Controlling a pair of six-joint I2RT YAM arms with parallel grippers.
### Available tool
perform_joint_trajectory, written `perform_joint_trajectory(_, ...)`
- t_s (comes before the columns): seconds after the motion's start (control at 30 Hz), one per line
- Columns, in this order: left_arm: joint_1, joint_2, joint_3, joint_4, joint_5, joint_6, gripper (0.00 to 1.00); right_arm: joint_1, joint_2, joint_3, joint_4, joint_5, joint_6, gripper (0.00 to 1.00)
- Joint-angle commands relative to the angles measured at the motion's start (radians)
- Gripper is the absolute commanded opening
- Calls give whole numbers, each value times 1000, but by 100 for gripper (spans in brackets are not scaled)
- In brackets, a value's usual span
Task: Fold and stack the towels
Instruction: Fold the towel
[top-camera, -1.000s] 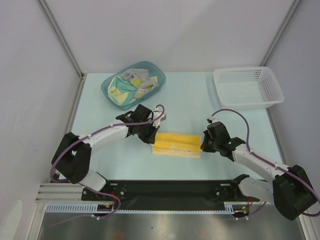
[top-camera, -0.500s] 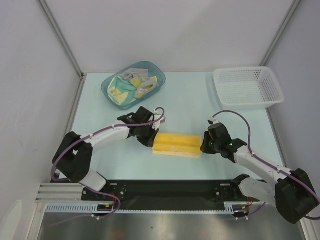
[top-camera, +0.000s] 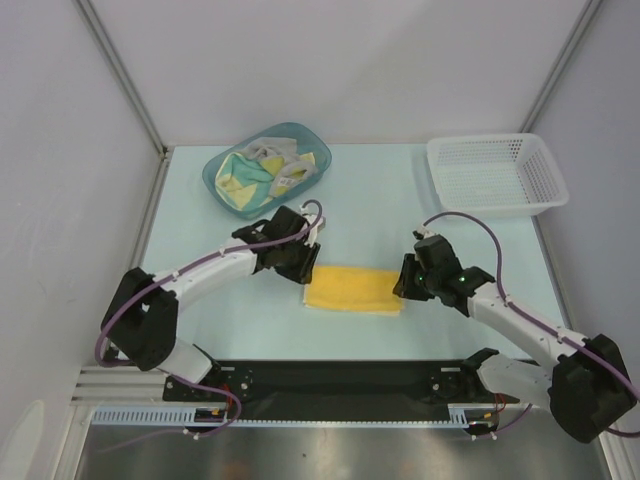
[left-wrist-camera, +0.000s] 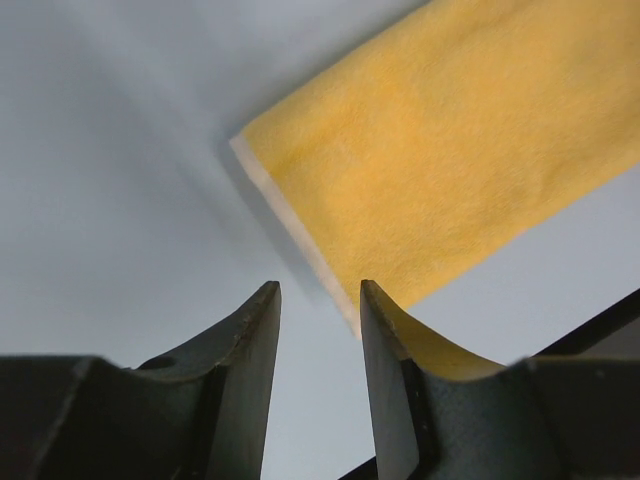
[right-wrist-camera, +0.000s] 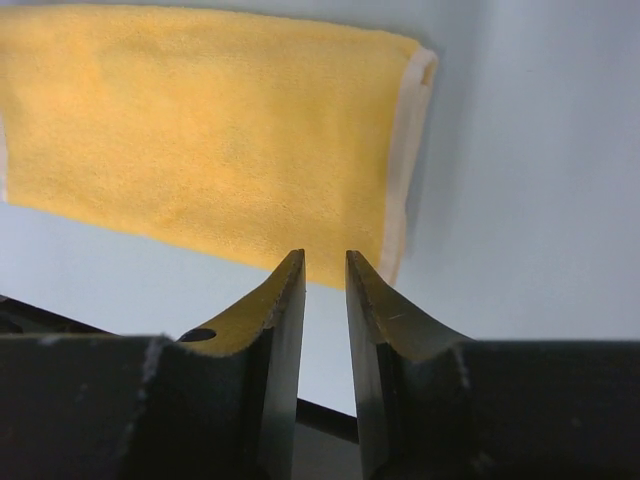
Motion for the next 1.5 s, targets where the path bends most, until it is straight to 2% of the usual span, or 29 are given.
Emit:
perform_joint_trajectory(0.0, -11, -76, -25, 130, 73, -116, 43, 16, 54, 24, 53, -31, 20, 28)
perform_joint_trajectory(0.13, -11, -96, -156, 240, 113, -211, 42, 28, 68, -48, 99, -23, 38, 27)
perform_joint_trajectory(0.3, -11, -60, -261, 286, 38, -252, 41, 30, 45, -111, 136, -11, 71, 27)
perform_joint_trajectory(0.43, -11, -47, -235, 261, -21, -269, 41, 30, 48, -81, 120, -18, 57, 28)
perform_joint_trajectory(0.63, -11, -96, -76, 79, -205, -263, 45, 30, 33, -7, 60, -17, 46, 28)
perform_joint_trajectory(0.7, -11, -128, -34, 63, -185, -254, 46, 30, 25, -4, 69, -41, 48, 28)
perform_joint_trajectory(0.8, -12, -159, -45, 144, -27, -272, 47, 30, 16, -36, 108, -119, 71, 28)
perform_joint_trajectory(0.83, -14, -161, -61, 177, 63, -285, 47, 30, 18, -50, 117, -130, 83, 27)
perform_joint_trajectory(0.97, -17, -166, -219, 364, 142, -346, 47, 30, 9, -129, 158, -147, 101, 27)
perform_joint_trajectory(1.13, -16, -75, -286, 413, 117, -337, 46, 28, 1, -189, 217, -152, 120, 27)
perform_joint_trajectory(1.37, -16, -38, -215, 294, -11, -331, 46, 13, -13, -101, 156, -136, 92, 27)
perform_joint_trajectory(1.47, -16, -57, -159, 228, -51, -334, 47, -53, 4, -50, 169, -170, 58, 28)
